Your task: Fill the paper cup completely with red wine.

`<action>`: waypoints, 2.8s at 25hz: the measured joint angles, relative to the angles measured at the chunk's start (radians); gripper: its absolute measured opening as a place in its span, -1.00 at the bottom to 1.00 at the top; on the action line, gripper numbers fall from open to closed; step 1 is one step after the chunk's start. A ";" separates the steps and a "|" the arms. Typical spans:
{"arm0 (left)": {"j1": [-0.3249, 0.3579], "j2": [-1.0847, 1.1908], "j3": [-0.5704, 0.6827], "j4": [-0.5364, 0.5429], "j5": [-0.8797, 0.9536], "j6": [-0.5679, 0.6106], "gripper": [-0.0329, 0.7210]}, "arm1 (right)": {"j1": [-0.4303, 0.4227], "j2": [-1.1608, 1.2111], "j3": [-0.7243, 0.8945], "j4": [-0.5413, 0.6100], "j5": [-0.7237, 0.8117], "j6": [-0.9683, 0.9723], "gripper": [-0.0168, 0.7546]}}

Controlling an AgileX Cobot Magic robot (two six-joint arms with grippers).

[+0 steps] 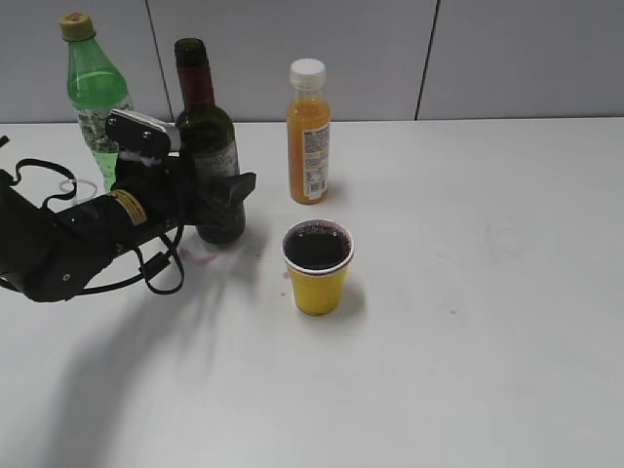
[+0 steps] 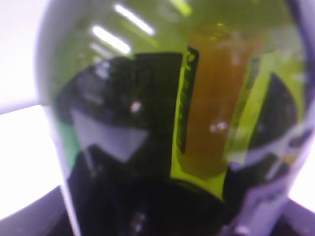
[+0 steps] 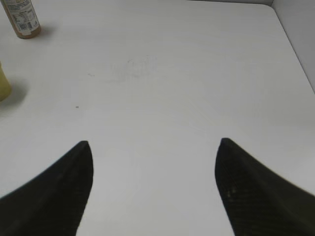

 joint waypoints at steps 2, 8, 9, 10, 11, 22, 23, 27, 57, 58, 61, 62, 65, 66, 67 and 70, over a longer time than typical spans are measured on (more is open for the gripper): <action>0.000 0.001 0.000 0.000 0.000 0.000 0.55 | 0.000 0.000 0.000 0.000 0.000 0.000 0.56; 0.000 0.010 0.000 0.000 0.007 0.000 0.55 | 0.000 0.000 0.000 0.000 0.000 0.001 0.56; 0.000 0.011 0.000 0.000 0.018 0.000 0.55 | 0.000 0.000 0.000 0.000 0.000 0.001 0.56; 0.000 0.011 0.000 0.000 0.025 0.000 0.55 | 0.000 0.000 0.000 0.000 0.000 0.001 0.56; 0.000 0.011 0.000 0.000 0.028 0.000 0.55 | 0.000 0.000 0.000 0.000 0.000 0.001 0.56; 0.000 0.020 -0.001 0.004 0.004 0.000 0.59 | 0.000 0.000 0.000 0.000 0.000 0.000 0.56; 0.000 0.020 -0.002 0.005 -0.014 0.000 0.63 | 0.000 0.000 0.000 0.000 0.000 0.000 0.56; 0.000 0.011 -0.010 0.007 -0.036 0.000 0.68 | 0.000 0.000 0.000 0.000 0.000 0.000 0.56; 0.000 -0.640 -0.007 0.031 0.491 0.000 0.66 | 0.000 0.000 0.000 0.000 0.000 0.000 0.56; 0.000 -0.681 -0.006 0.031 0.539 0.000 0.66 | 0.000 0.000 0.000 0.000 0.000 0.001 0.56; 0.000 -0.802 -0.006 0.031 0.720 0.000 0.66 | 0.000 0.000 0.000 0.000 0.000 0.001 0.56; 0.000 -0.843 -0.006 0.036 0.788 0.000 0.66 | 0.000 0.000 0.000 0.000 0.000 0.001 0.56; 0.000 -0.949 -0.006 0.047 0.979 0.006 0.66 | 0.000 0.000 0.000 0.000 0.000 0.001 0.56; 0.000 -0.982 -0.006 0.050 1.056 0.007 0.66 | 0.000 0.000 0.000 0.000 0.000 0.001 0.56; 0.000 -1.006 -0.006 0.051 1.133 0.007 0.66 | 0.000 0.000 0.000 0.000 0.000 0.001 0.56; 0.000 -1.081 -0.006 0.052 1.357 0.007 0.66 | 0.000 0.000 0.000 0.000 0.000 0.001 0.56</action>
